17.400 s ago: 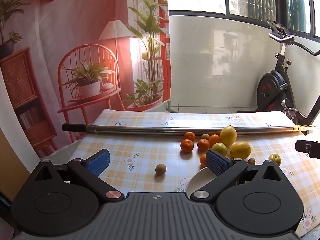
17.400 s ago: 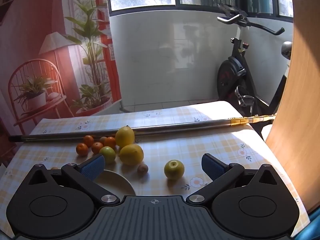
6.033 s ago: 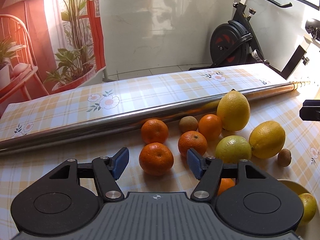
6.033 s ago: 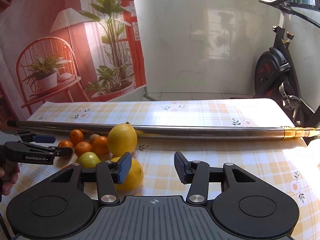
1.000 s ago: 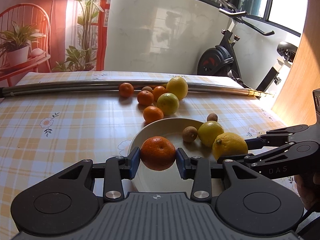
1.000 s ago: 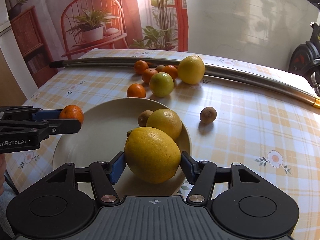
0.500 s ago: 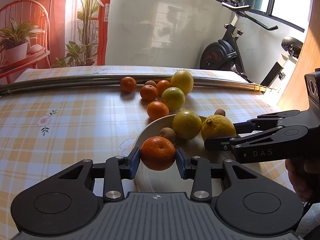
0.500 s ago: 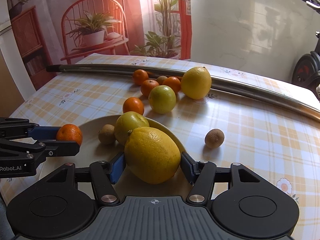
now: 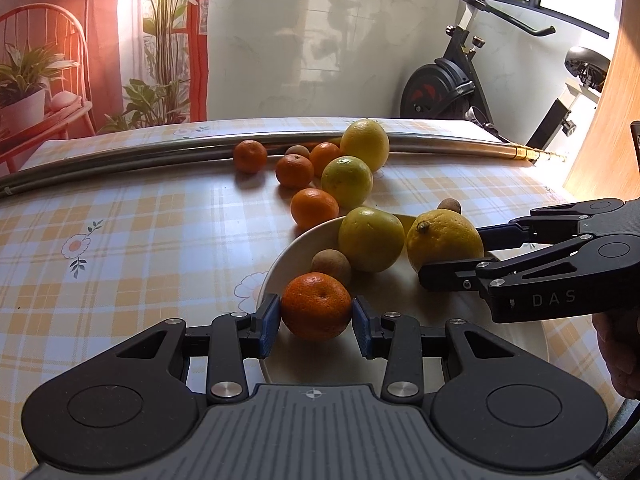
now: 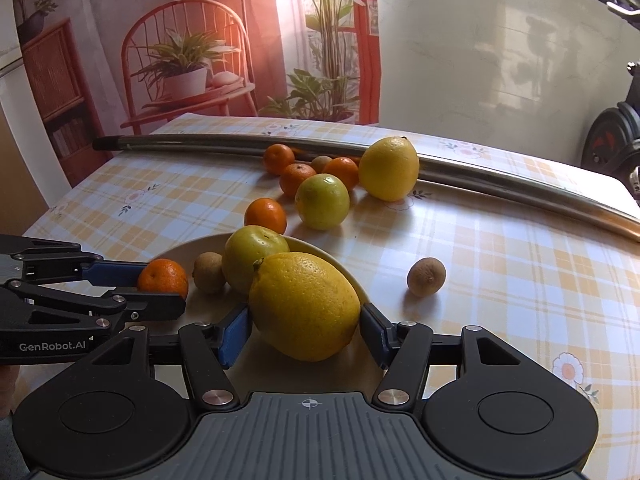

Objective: Organize fruits
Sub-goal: 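Lower the lemon onto the plate and open the right tool while the left releases the mandarin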

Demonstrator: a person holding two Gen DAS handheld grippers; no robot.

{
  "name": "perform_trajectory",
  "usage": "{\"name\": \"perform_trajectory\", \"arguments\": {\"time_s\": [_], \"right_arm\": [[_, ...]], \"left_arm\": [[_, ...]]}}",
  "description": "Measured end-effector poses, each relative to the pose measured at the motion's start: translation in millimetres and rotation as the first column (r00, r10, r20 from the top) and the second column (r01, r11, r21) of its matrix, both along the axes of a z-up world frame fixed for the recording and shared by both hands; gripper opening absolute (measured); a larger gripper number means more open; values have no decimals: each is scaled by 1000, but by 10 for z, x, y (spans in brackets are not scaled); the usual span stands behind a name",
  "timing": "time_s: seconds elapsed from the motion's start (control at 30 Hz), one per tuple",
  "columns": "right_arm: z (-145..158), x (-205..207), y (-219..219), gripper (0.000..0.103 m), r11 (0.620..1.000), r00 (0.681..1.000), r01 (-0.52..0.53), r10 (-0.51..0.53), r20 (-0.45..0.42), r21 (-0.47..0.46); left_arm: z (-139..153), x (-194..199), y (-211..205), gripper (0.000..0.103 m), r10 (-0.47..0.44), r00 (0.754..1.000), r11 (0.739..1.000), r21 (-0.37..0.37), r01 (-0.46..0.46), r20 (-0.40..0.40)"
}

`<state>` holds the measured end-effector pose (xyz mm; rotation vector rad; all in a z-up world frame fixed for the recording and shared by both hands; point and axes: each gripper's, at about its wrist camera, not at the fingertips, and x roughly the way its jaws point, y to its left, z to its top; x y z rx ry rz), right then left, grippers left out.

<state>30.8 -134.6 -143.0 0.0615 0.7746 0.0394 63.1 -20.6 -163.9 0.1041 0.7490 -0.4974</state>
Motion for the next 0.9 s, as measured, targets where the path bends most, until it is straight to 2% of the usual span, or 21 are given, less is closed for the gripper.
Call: {"name": "perform_trajectory", "arguments": {"time_s": [0.27, 0.33, 0.4, 0.47, 0.7, 0.8, 0.9], "right_arm": [[66, -158, -25, 52, 1000, 1000, 17, -17, 2, 5], [84, -182, -38, 47, 1000, 1000, 22, -22, 3, 14], [106, -211, -46, 35, 999, 1000, 21, -22, 19, 29], [108, -219, -48, 30, 999, 999, 18, -19, 33, 37], [84, -191, -73, 30, 997, 997, 38, -42, 61, 73], [61, -211, -90, 30, 996, 996, 41, -47, 73, 83], [49, -224, -88, 31, 996, 997, 38, -44, 70, 83]], "left_arm": [[-34, 10, -72, 41, -9, 1000, 1000, 25, 9, 4], [-35, 8, -74, 41, -7, 1000, 1000, 25, 7, 3], [-35, 7, -73, 41, -5, 1000, 1000, 24, 5, 2], [-29, -2, -75, 41, -4, 1000, 1000, 25, 4, 1], [68, -86, -44, 42, 19, 999, 1000, 10, -19, 33], [121, -126, -23, 50, 37, 998, 999, 5, -38, 60], [157, -138, 1, 51, 59, 995, 998, -6, -59, 76]]}}
